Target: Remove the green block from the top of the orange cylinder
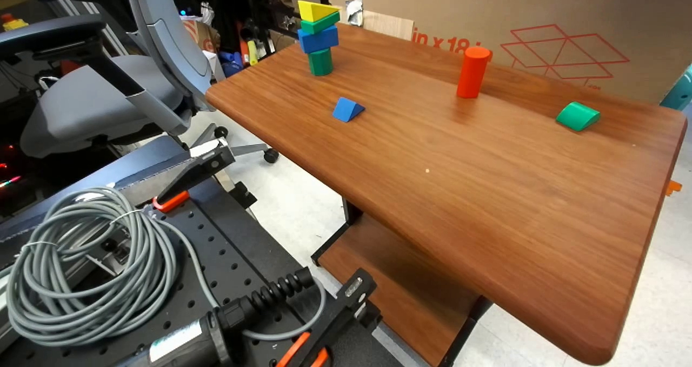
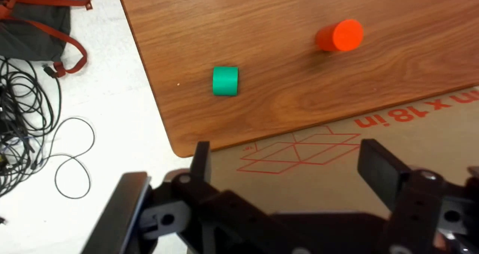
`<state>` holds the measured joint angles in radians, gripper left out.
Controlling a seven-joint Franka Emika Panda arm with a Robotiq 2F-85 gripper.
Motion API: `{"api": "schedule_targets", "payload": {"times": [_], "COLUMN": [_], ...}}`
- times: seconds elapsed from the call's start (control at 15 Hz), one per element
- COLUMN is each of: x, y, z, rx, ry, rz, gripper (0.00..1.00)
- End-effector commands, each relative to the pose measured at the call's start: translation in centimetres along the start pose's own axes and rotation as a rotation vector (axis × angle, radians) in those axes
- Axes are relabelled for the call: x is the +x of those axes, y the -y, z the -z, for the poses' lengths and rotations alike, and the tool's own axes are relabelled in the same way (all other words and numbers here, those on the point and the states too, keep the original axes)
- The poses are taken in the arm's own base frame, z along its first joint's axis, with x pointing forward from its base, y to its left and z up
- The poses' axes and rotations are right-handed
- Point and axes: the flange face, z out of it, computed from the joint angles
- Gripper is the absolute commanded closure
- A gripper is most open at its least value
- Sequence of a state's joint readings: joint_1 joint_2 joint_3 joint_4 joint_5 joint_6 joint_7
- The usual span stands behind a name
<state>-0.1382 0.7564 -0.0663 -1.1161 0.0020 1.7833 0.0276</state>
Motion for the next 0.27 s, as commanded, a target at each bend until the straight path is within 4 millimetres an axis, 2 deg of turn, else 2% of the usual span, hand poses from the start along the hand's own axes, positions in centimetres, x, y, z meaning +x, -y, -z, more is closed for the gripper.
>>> {"api": "schedule_targets", "payload": {"times": [0.0, 0.07, 0.2], "x": [-0.9, -1.6, -2.2], "y": [0.1, 0.2, 0.1], "z": [1.9, 3.1, 3.6], "rx": [0.005, 0.008, 0.01], "ry": [0.003, 0.004, 0.009], "rz": [0.023, 0.036, 0.046], "gripper": [0.0, 0.0, 0.0]}}
